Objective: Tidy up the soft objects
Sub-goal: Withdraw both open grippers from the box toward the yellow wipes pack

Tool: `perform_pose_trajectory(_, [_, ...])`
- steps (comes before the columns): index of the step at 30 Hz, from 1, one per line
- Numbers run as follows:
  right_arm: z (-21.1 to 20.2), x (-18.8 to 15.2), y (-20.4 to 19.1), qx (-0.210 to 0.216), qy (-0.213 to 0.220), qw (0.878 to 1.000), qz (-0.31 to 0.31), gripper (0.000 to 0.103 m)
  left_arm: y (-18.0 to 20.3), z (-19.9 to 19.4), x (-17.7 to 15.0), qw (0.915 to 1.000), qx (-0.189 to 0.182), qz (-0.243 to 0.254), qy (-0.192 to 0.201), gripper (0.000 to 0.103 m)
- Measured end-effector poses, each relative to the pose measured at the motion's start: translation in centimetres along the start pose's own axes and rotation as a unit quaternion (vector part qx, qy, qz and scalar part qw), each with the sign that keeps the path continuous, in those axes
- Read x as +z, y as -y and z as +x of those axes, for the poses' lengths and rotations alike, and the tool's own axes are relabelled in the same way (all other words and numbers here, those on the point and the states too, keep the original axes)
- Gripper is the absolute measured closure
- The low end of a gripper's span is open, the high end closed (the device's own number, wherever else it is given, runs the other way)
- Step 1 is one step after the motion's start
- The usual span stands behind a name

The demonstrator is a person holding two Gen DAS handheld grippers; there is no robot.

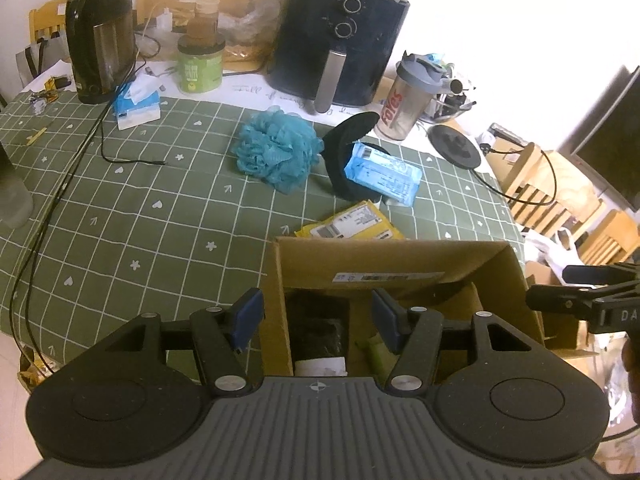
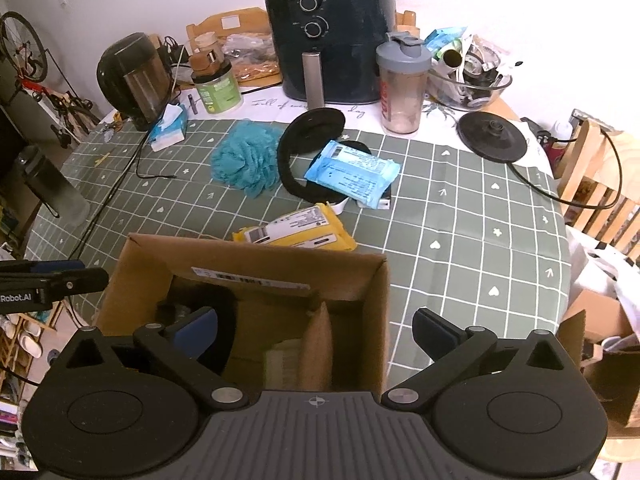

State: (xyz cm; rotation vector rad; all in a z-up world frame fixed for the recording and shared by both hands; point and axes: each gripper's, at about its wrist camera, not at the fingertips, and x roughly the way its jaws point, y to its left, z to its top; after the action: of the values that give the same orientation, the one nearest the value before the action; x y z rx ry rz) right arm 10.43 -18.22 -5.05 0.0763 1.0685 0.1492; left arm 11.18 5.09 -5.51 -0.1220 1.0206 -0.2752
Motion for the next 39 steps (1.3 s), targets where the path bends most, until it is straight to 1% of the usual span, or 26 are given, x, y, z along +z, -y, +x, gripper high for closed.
perform_pose_trajectory(7, [0.3, 0.7, 1.2, -0.01, 0.002, 1.0, 0.007, 0.0, -0.1, 0.6, 0.6, 1.0, -0.004, 0.004, 0.0, 0.045])
perform_pose_trajectory(14, [0.7, 1.8, 2.4, -0.024, 0.001, 1.0, 0.007, 0.0, 0.4, 1.2, 1.5, 0.9998, -0.002, 0.022, -0.001, 0.045])
perform_pose_trajectory(24, [1.7, 3.7, 3.7, -0.031, -0.002, 1.0, 0.005, 0.0, 0.8, 2.3, 3.8, 0.9991, 0.019, 0.037, -0.009, 0.045])
perform_pose_trajectory(33, [2.8, 5.1, 4.0, -0.028, -0.01, 1.0, -0.01, 0.0, 1.9, 3.5, 5.8, 0.996, 0.052, 0.066, -0.029, 0.045])
perform_pose_trajectory(39, [3.5, 5.7, 3.9, -0.034, -0.014, 0.999, -0.031, 0.0, 2.3, 4.3, 6.9, 0.9947, 0.059, 0.076, -0.036, 0.045])
